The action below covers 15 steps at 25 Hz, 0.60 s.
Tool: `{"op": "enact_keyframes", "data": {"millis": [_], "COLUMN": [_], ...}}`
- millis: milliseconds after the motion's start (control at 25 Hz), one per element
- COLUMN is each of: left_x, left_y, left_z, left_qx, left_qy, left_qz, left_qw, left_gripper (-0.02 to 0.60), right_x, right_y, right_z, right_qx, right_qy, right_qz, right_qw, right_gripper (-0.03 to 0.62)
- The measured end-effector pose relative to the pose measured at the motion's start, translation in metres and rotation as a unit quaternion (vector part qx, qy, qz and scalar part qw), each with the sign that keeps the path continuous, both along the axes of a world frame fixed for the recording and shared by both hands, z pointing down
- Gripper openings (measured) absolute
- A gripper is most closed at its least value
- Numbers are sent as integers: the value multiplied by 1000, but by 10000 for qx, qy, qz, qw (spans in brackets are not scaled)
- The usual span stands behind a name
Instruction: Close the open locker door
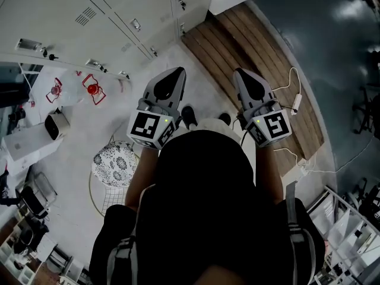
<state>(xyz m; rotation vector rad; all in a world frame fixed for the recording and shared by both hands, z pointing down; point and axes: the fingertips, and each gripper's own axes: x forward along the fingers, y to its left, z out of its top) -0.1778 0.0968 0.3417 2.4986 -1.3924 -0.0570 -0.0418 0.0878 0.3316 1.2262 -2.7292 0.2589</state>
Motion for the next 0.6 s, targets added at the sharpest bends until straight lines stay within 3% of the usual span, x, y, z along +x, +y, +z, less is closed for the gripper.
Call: {"op": "enact_keyframes", "data": {"millis": [600], "left_x": [6], "left_y": [1], "left_z": [7], "left_qx": [-79], "left_qy": [-120], "left_qz": [-80], "left_qw": [9999], "left_gripper": [17], "right_x": [12], "right_y": [1], "right_z": [6], "right_qx": [-50], "right_qy": [-45], "right_qz": [-12], "right_qw": [10000], "right_gripper": [5]}}
